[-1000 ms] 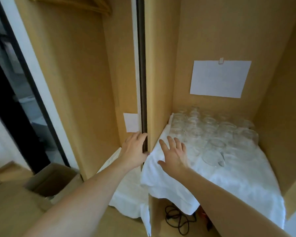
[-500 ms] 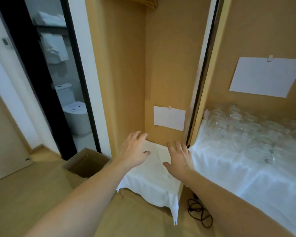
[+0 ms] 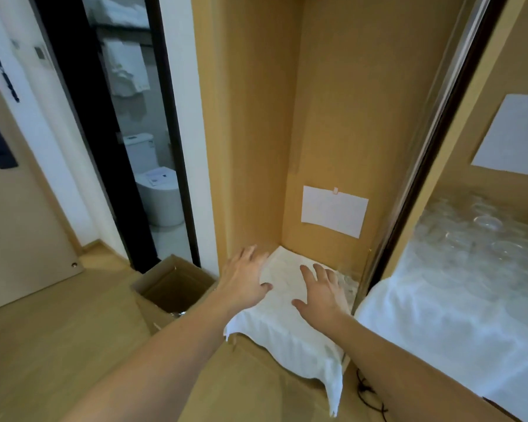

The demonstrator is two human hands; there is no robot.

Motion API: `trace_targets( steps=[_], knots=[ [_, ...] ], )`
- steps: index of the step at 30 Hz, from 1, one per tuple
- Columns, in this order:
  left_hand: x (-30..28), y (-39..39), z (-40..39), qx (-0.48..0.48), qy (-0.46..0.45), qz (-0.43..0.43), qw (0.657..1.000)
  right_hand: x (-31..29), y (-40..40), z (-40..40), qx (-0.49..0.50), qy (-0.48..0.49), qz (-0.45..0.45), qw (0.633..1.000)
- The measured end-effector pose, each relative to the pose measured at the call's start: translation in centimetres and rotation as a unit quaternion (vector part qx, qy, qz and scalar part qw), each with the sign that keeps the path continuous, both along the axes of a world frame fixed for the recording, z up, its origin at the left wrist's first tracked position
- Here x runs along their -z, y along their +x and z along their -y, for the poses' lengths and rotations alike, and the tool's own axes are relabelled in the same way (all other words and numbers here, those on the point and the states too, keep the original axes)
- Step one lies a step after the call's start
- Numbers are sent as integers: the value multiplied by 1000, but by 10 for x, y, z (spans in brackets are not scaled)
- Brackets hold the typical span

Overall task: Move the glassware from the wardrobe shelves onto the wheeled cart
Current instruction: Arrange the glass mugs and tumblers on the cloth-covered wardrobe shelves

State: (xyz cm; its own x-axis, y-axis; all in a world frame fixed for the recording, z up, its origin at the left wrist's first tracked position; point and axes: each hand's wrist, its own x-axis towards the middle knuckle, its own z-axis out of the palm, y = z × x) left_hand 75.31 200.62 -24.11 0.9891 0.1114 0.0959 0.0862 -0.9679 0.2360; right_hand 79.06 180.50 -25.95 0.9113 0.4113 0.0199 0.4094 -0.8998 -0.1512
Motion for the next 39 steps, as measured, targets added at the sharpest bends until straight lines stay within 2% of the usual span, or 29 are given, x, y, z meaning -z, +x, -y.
trace_targets(
  steps=[13,19,22,28,33,39],
  knots=[
    [37,135,-23,27,41,-121,991,56,136,-42,49,42,-95,993],
    [67,179,-16,33,14,-160,986,93,164,-35,74,30,-140,987],
    [79,199,-11,65,20,-156,985,97,178,-34,89,32,-152,984],
    [100,250,-6,57,-38,-168,983,110,208,-26,116,25,-159,980],
    [134,296,3,102,-36,-216,970,139,222,-21,167,21,-178,970],
    [167,363,23,154,-64,-222,961,168,259,-14,261,29,-208,942]
  ],
)
